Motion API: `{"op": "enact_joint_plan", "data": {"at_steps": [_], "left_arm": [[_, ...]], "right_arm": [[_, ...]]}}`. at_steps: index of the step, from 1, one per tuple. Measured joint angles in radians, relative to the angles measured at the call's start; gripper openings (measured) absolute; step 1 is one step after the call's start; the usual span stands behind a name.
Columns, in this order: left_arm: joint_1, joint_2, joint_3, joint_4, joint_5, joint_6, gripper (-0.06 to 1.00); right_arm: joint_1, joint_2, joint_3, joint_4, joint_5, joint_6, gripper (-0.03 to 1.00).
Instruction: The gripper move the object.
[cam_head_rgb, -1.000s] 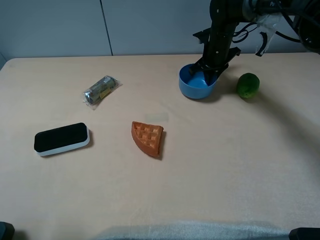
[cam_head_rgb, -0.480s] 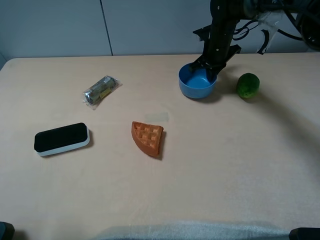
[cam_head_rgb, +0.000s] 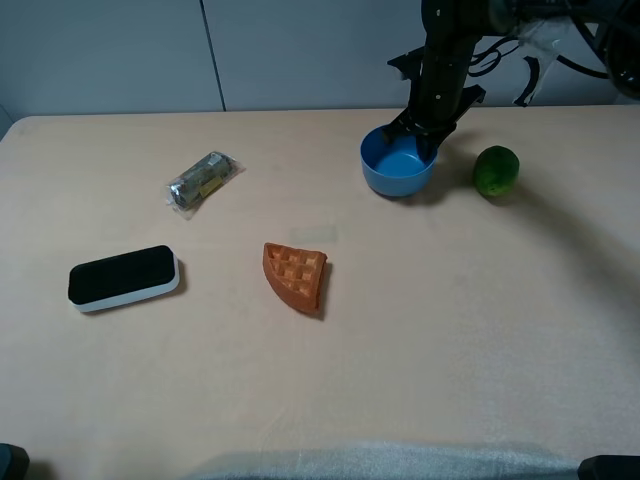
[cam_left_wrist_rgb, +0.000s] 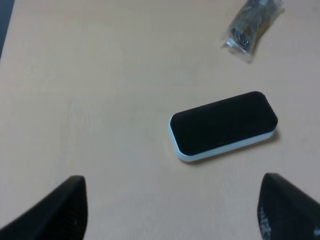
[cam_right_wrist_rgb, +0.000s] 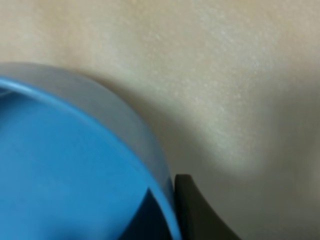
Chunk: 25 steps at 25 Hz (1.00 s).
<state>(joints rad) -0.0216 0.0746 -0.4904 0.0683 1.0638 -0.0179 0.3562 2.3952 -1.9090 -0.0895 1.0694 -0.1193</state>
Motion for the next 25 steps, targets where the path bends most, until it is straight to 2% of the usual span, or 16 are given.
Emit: {"op": "enact_joint_plan", "data": {"at_steps": [8,16,25], "left_arm": [[0.000,0.000,0.000,0.000,0.000,0.000,0.77],[0.000,0.000,0.000,0.000,0.000,0.000,0.77],[0.000,0.000,0.000,0.000,0.000,0.000,0.77]], "right_arm": [[0.000,-0.084,0.001,-0.022,0.006,-0.003,-0.03],[0.000,-0.171,0.001,0.039,0.051,-0.004,-0.03],[0.098,-0.300,0.001,0.045,0.117,-0.004,-0.03]]}}
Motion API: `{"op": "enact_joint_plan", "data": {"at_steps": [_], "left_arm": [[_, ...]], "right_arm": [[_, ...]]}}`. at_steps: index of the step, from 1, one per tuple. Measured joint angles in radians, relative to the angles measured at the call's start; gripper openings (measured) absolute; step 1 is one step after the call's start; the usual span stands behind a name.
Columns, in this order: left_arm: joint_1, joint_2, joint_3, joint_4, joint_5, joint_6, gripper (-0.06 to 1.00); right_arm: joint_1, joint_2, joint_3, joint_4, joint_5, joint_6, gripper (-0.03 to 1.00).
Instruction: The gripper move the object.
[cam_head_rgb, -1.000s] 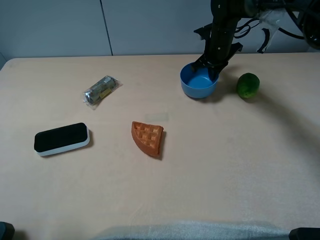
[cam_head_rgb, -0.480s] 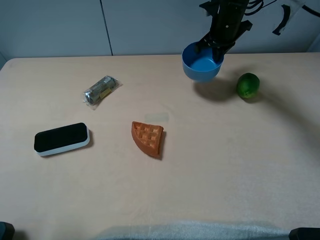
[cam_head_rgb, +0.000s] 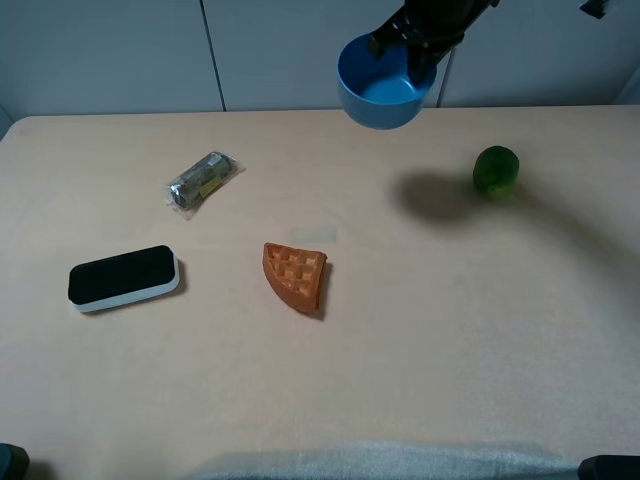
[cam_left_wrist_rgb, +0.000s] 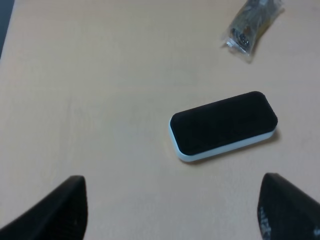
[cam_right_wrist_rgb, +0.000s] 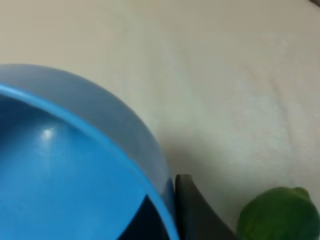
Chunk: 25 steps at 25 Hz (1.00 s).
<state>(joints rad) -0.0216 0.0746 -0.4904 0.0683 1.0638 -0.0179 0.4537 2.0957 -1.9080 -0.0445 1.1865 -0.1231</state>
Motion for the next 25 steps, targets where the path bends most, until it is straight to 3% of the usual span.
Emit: {"op": "enact_joint_plan", "data": {"at_steps": [9,14,20,25], "left_arm": [[0.000,0.000,0.000,0.000,0.000,0.000,0.77],[0.000,0.000,0.000,0.000,0.000,0.000,0.77],[0.000,0.000,0.000,0.000,0.000,0.000,0.77],[0.000,0.000,0.000,0.000,0.000,0.000,0.77]], "right_arm": [[0.112,-0.035,0.000,0.005,0.037,0.042,-0.03],[0.127,-0.036,0.030,0.009,0.037,0.067,-0.03],[0.134,-0.047,0.194,0.004,0.037,0.075,-0.03],[0.135,-0.134,0.369,0.007,-0.038,0.094,-0.03]]}}
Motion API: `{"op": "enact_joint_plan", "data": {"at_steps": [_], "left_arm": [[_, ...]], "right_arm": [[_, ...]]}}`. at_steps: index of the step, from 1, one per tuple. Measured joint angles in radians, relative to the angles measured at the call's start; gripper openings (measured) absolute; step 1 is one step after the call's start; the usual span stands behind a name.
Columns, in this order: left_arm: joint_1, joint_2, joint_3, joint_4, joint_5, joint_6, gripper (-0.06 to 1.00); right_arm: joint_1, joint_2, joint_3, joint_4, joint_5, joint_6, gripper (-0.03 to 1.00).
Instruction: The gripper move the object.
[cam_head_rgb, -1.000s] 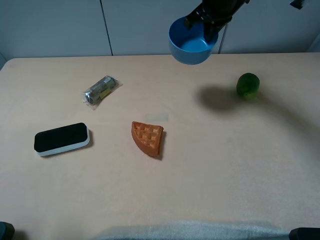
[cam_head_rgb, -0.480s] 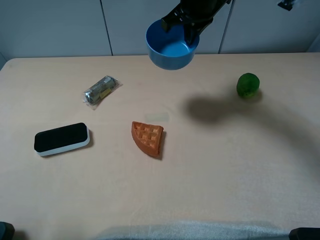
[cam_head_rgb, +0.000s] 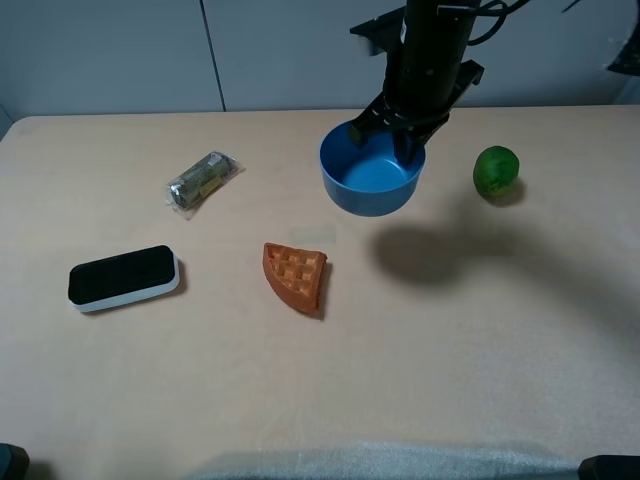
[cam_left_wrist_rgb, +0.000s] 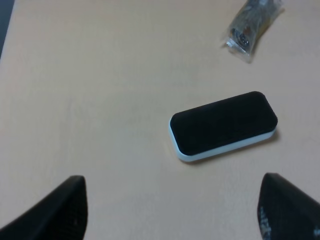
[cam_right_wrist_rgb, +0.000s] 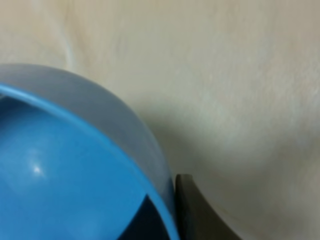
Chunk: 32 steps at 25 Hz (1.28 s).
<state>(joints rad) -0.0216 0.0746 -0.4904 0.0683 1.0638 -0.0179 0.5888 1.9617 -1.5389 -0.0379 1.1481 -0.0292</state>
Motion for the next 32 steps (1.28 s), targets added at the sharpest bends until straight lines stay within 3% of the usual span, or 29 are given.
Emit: {"op": "enact_joint_plan", "data": {"at_steps": [7,13,18,32], "left_arm": [[0.000,0.000,0.000,0.000,0.000,0.000,0.77],[0.000,0.000,0.000,0.000,0.000,0.000,0.77],[0.000,0.000,0.000,0.000,0.000,0.000,0.77],[0.000,0.000,0.000,0.000,0.000,0.000,0.77]], "right_arm": [[0.000,-0.145,0.270,0.020,-0.174,0.029,-0.03],[0.000,-0.264,0.505,0.115,-0.339,0.029,-0.03],[0.010,-0.323,0.626,0.146,-0.417,0.029,-0.03],[0.012,-0.308,0.655,0.146,-0.476,0.029,-0.03]]}}
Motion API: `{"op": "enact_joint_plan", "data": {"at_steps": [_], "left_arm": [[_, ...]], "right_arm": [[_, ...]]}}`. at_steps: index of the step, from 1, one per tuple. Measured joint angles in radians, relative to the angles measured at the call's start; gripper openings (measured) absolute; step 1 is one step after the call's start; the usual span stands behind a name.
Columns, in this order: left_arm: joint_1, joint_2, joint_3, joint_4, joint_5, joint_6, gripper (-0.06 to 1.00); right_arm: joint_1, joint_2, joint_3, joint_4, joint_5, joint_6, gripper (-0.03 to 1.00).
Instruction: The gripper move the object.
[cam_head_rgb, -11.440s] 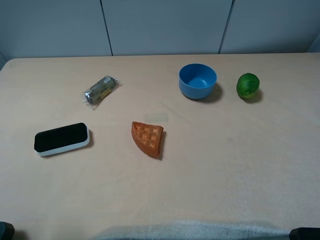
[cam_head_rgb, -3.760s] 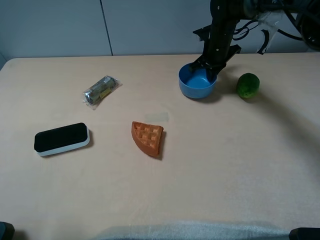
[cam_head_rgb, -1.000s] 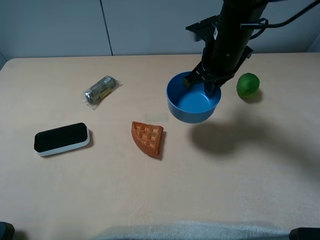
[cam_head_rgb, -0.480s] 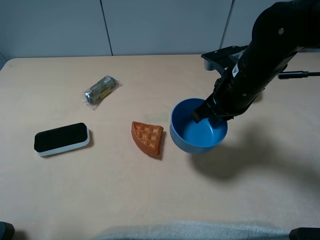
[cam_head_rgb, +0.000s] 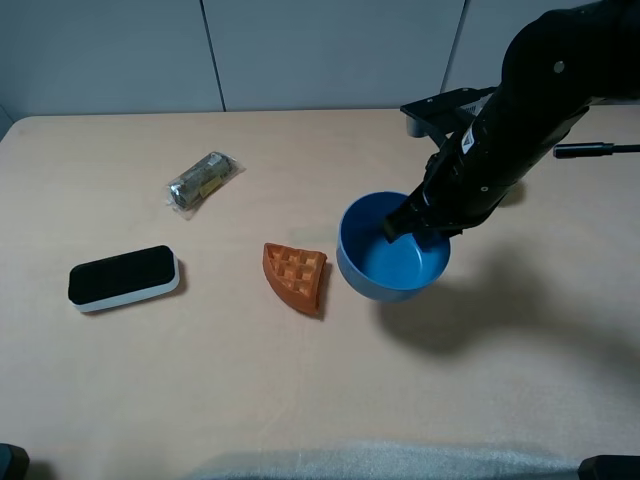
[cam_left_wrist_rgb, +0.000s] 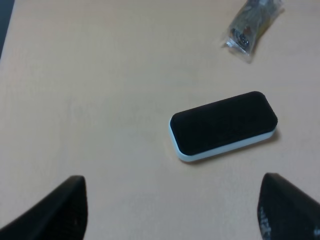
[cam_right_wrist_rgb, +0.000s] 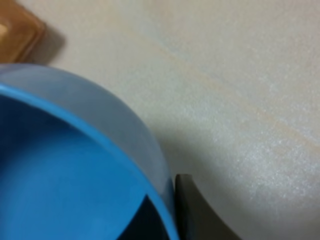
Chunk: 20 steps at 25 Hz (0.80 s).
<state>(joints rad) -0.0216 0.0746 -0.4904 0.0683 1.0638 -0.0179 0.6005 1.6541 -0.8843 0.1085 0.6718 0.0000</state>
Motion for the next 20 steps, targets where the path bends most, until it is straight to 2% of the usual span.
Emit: {"op": "enact_joint_plan", "data": {"at_steps": [20], "left_arm": [[0.000,0.000,0.000,0.000,0.000,0.000,0.77]], "right_arm": [[0.000,0.149,0.001,-0.006,-0.047,-0.022,-0.03]]}}
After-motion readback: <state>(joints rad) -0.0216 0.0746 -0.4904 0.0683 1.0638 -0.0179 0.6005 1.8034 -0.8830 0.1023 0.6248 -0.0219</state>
